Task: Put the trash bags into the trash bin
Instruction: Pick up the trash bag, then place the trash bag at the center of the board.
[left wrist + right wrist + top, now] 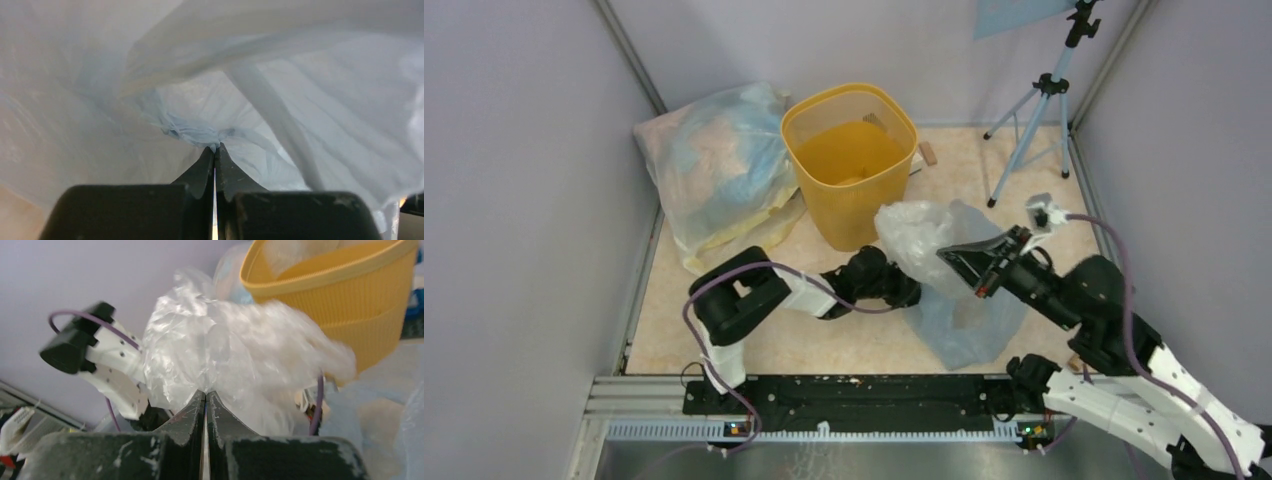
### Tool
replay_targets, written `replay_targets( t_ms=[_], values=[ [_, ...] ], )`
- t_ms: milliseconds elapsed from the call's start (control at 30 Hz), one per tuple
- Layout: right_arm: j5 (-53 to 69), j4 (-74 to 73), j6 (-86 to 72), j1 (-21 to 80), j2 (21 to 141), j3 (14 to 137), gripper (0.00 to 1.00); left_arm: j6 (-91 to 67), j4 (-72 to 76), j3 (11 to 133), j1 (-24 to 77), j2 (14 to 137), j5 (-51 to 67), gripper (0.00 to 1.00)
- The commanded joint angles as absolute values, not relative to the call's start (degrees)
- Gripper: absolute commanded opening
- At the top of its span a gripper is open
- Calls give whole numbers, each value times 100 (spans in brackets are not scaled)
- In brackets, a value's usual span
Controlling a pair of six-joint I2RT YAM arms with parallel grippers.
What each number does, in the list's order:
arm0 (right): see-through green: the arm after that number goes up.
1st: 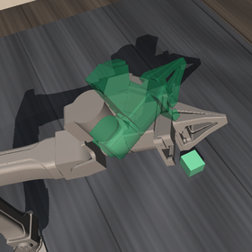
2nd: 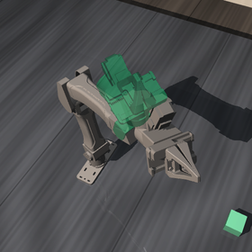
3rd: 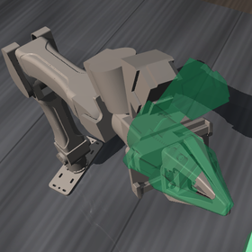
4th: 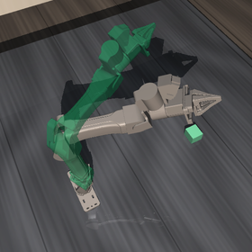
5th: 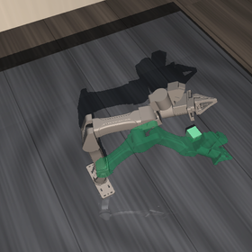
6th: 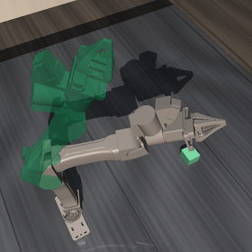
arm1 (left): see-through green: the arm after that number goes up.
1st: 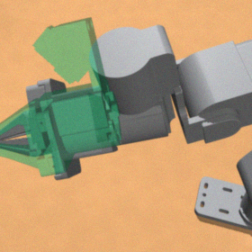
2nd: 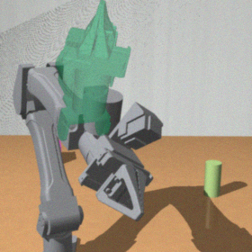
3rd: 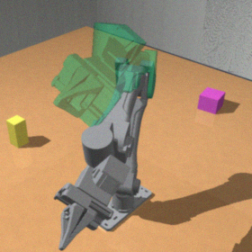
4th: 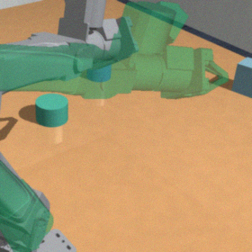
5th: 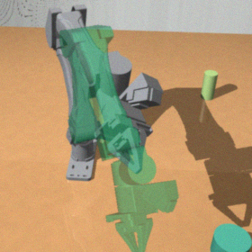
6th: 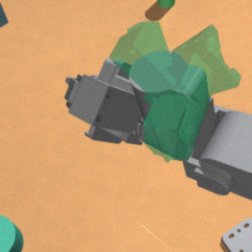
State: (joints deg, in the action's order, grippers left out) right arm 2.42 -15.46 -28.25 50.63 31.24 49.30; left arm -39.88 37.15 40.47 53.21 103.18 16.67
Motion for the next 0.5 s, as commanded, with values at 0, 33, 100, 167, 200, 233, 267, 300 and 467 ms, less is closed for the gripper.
replay_targets(
  t_ms=[0, 33, 100, 167, 200, 233, 267, 300, 467],
  values=[
    [-904, -1141, -2852, 5095, 2516, 5284, 0, -4274, 4144, 5343, 5692, 11004, 1587, 0],
    [-1091, -1235, -2814, 5096, 2447, 5335, 0, -4230, 4124, 5661, 5763, 11185, 1615, 0],
    [-1361, -1490, -2783, 5094, 2413, 5467, 0, -4117, 3687, 6307, 5794, 11433, 1685, 5],
    [-1453, -1728, -2780, 5089, 2413, 5565, 0, -4029, 3250, 6564, 5792, 11393, 1483, 26],
    [-1481, -1810, -2797, 5092, 2409, 5582, 0, -3960, 3219, 6444, 5784, 11258, 1342, 38],
    [-1498, -1878, -2797, 5094, 2397, 5576, 0, -3910, 3217, 6250, 5779, 11072, 1182, 47],
    [-1509, -1922, -2795, 5095, 2386, 5547, 0, -3847, 3231, 6007, 5760, 10867, 1061, 54],
    [-1530, -1952, -2787, 5090, 2363, 5494, 0, -3770, 3223, 5759, 5751, 10639, 943, 61],
    [-1443, -1774, -2817, 5089, 2493, 5047, 0, -3508, 2263, 4772, 5730, 9182, 195, 76]
  ],
)
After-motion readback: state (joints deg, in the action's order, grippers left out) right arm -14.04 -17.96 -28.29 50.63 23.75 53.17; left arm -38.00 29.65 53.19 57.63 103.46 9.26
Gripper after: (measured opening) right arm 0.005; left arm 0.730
